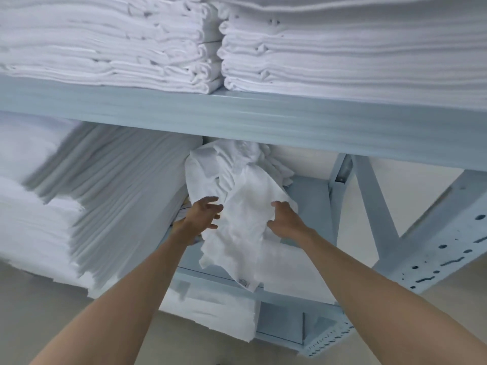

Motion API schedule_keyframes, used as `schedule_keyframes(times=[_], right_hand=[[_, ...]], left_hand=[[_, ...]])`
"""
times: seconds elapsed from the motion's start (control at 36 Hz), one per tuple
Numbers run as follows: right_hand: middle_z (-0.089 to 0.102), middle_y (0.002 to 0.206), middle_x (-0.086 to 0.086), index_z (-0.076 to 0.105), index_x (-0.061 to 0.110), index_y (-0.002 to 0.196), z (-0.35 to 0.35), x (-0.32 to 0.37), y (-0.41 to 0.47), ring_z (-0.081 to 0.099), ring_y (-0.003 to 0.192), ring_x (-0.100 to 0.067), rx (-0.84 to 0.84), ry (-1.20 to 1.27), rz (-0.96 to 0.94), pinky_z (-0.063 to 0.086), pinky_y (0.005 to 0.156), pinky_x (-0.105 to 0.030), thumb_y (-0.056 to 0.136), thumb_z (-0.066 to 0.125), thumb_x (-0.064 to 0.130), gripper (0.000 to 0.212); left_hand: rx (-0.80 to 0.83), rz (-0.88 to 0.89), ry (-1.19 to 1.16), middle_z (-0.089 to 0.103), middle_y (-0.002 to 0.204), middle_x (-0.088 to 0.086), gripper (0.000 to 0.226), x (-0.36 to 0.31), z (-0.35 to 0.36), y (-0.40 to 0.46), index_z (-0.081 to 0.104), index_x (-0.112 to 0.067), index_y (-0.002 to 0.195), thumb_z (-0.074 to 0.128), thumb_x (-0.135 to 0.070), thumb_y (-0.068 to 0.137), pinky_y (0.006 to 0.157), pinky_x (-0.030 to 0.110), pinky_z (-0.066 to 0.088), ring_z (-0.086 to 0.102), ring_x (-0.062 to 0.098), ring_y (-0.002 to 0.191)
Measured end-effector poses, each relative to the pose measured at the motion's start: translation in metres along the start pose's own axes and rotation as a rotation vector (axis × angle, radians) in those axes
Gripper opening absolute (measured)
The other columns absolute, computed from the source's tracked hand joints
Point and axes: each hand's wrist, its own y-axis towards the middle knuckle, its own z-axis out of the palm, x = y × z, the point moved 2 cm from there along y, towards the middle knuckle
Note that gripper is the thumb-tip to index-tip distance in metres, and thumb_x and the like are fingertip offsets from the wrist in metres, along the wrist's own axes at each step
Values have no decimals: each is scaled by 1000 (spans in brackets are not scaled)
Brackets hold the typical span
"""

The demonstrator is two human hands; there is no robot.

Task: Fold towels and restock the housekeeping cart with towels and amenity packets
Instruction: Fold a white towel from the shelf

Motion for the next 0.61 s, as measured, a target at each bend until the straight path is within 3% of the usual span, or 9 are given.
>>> schedule_keyframes(times=[0.17, 0.25, 0.28, 0.33, 0.36, 0.39, 0.44, 0.5, 0.61], right_hand=[[2, 164, -10, 6, 10, 157, -4, 2, 52, 40, 138, -34, -116, 14, 64, 40, 104, -37, 92, 56, 11, 82], [2, 165, -8, -3, 14, 158, -9, 3, 75, 35, 142, -32, -167, 105, 117, 41, 108, -40, 90, 63, 14, 95], [6, 165, -7, -6, 17, 158, -10, 1, 81, 39, 139, -33, -169, 180, 135, 46, 103, -42, 89, 65, 14, 99], [26, 158, -7, -7, 23, 158, -6, 3, 92, 56, 119, -33, -148, 390, 226, 58, 74, -38, 87, 68, 10, 105], [37, 151, -10, -4, 24, 158, -3, 4, 94, 62, 109, -33, -136, 456, 275, 57, 65, -35, 87, 68, 10, 103], [45, 144, -12, 4, 22, 159, 2, 4, 97, 64, 104, -33, -148, 462, 305, 58, 66, -36, 87, 68, 11, 97], [57, 132, -14, 36, 16, 149, 5, 8, 98, 63, 108, -35, -256, 377, 297, 56, 84, -44, 88, 66, 16, 68], [64, 125, -15, 57, 11, 133, 4, 19, 98, 60, 114, -35, -358, 315, 242, 51, 92, -41, 92, 60, 21, 43], [67, 114, -13, 68, 1, 117, -21, 67, 93, 60, 111, -26, -532, 527, 112, 45, 89, -31, 97, 59, 17, 27]], left_hand=[[109, -56, -72, 59, 110, 17, 40, 3, -2, 45, 53, -2, 136, 61, -2, 96, 84, 57, 55, 61, 35, 93], [165, -60, -48, 60, 100, 12, 39, 0, -5, 67, 53, -2, 134, 61, 0, 96, 67, 47, 59, 63, 30, 81], [178, -58, -36, 60, 98, 11, 38, -2, -5, 71, 54, -2, 133, 60, 0, 96, 64, 44, 59, 63, 29, 79], [206, -68, 2, 61, 92, 8, 33, -5, -9, 84, 55, -1, 131, 56, 0, 97, 61, 41, 58, 63, 27, 73], [213, -74, 40, 61, 89, 7, 30, -6, -11, 89, 57, -2, 128, 55, 0, 98, 60, 38, 57, 62, 26, 71], [214, -74, 101, 62, 88, 6, 27, -7, -12, 94, 59, -4, 124, 55, -1, 98, 60, 37, 56, 62, 25, 70], [209, -62, 222, 64, 93, 9, 23, -11, -14, 101, 61, -8, 117, 57, -3, 95, 61, 37, 57, 63, 26, 74], [220, -76, 229, 63, 97, 13, 26, -12, -15, 106, 60, -7, 120, 59, -3, 94, 63, 40, 59, 64, 27, 76], [264, -53, 241, 60, 107, 10, 56, -9, -12, 113, 43, -20, 141, 66, -7, 91, 71, 44, 61, 63, 26, 83]])
